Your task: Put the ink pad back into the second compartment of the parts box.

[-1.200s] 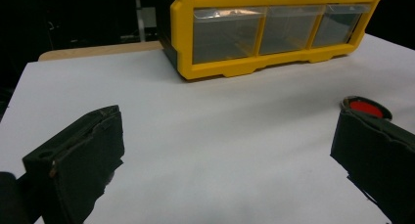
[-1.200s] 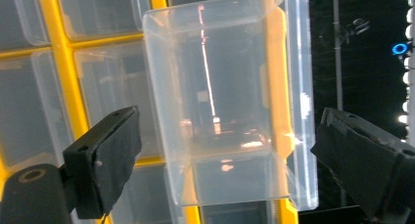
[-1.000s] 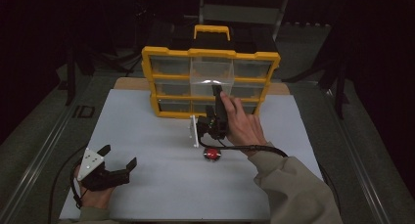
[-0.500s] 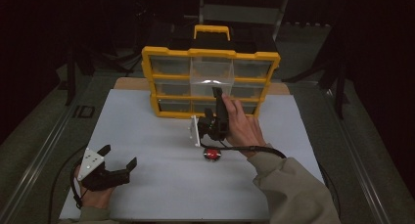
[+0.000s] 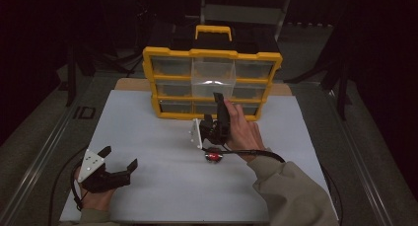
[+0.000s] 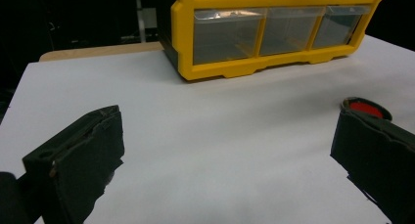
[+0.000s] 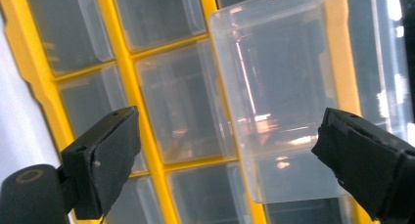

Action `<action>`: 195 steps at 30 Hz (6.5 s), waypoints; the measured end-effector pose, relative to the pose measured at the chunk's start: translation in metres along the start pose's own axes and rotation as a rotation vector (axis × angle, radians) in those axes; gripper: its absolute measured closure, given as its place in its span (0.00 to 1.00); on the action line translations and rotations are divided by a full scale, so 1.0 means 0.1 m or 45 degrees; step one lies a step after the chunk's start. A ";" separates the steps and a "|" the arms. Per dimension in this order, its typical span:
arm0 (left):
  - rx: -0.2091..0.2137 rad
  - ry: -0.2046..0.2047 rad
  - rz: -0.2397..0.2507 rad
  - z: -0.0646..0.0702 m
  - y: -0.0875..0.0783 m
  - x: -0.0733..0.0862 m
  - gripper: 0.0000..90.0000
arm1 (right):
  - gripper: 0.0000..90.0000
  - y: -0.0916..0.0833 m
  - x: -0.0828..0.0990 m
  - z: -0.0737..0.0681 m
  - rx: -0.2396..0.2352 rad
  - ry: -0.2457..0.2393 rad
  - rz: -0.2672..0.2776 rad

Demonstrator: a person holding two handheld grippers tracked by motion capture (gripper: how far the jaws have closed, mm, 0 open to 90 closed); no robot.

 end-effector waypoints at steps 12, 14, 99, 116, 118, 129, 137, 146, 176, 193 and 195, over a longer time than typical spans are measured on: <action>0.001 0.000 -0.001 0.00 0.00 0.00 0.00 | 0.10 0.02 0.06 -0.10 -0.117 0.145 -0.022; 0.000 -0.001 0.000 0.00 0.00 0.00 0.00 | 0.10 0.03 0.08 -0.11 -0.155 0.191 -0.033; -0.002 -0.006 -0.005 -0.01 0.00 0.01 0.00 | 0.10 0.12 0.51 -0.58 -1.053 0.865 -0.283; 0.002 -0.009 -0.006 -0.01 0.00 0.01 0.00 | 0.10 0.12 0.55 -0.76 -1.153 0.832 -0.335; 0.002 -0.009 -0.006 -0.01 0.00 0.01 0.00 | 0.10 0.13 0.55 -0.78 -1.164 0.822 -0.337; -0.003 -0.009 -0.002 -0.01 0.00 0.01 0.00 | 0.10 0.13 0.60 -0.88 -1.235 0.793 -0.387; -0.007 -0.009 0.003 -0.02 -0.01 0.00 0.00 | 0.10 0.13 0.62 -0.97 -1.284 0.770 -0.414; -0.006 -0.007 0.002 -0.02 -0.01 0.00 0.00 | 0.10 0.13 0.68 -1.09 -1.320 0.744 -0.466; -0.003 -0.008 -0.006 -0.01 0.00 0.01 0.00 | 0.31 0.13 0.79 -1.21 -1.443 0.753 -0.599; -0.004 -0.012 -0.005 -0.01 -0.01 0.01 0.00 | 0.33 0.14 0.78 -1.20 -1.452 0.754 -0.641; -0.003 -0.013 -0.005 -0.01 -0.01 0.01 0.00 | 0.33 0.14 0.79 -1.20 -1.455 0.753 -0.642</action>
Point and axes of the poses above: each handheld gripper's, and its own axes: y roughly forward along the jaws, x roughly out of its underside, z roughly to its right, the point moved 5 cm from there along y, roughly forward along the jaws, and after that the axes turned 6 degrees about y, right-handed, at the moved point
